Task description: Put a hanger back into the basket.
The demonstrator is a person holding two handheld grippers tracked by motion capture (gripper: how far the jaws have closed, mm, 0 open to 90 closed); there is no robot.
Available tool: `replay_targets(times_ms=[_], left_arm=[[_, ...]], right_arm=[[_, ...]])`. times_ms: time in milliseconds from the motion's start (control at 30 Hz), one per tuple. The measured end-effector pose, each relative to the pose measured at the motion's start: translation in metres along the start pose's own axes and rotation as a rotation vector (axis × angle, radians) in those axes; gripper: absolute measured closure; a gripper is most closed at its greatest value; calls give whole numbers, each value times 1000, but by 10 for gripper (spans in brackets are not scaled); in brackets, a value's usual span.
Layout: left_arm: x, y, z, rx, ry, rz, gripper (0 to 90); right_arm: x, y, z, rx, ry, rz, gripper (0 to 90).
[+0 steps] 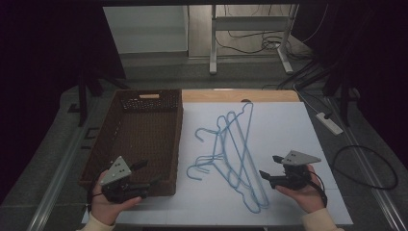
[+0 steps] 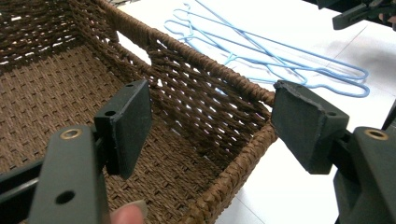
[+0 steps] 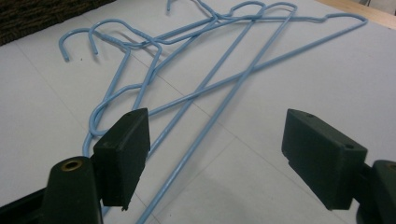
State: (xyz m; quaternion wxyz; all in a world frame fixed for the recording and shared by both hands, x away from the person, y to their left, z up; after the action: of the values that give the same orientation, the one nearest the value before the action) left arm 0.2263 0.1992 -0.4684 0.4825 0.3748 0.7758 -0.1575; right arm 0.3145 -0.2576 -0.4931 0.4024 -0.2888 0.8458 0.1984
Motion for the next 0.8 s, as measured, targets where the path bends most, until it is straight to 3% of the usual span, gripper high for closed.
replay_targets(times_ms=[533, 800], left_arm=[[-2, -3, 3, 21, 5, 3, 295], [-2, -4, 4, 28, 6, 6, 295]], right_arm=[[-60, 23, 40, -75, 170, -181, 274], [-74, 32, 66, -93, 245, -238, 307]])
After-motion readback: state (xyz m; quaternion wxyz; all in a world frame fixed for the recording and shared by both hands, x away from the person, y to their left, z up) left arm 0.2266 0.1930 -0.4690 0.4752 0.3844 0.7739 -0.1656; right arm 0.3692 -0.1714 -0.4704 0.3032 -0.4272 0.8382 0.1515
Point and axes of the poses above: each handheld gripper's, and its own axes: z roughly forward along the jaws, x roughly out of its underside, y roughly to its left, the point moved 3 cm from there along z, roughly forward along the jaws, and after that the axes turned 12 degrees about z, right-handed, at the moved point
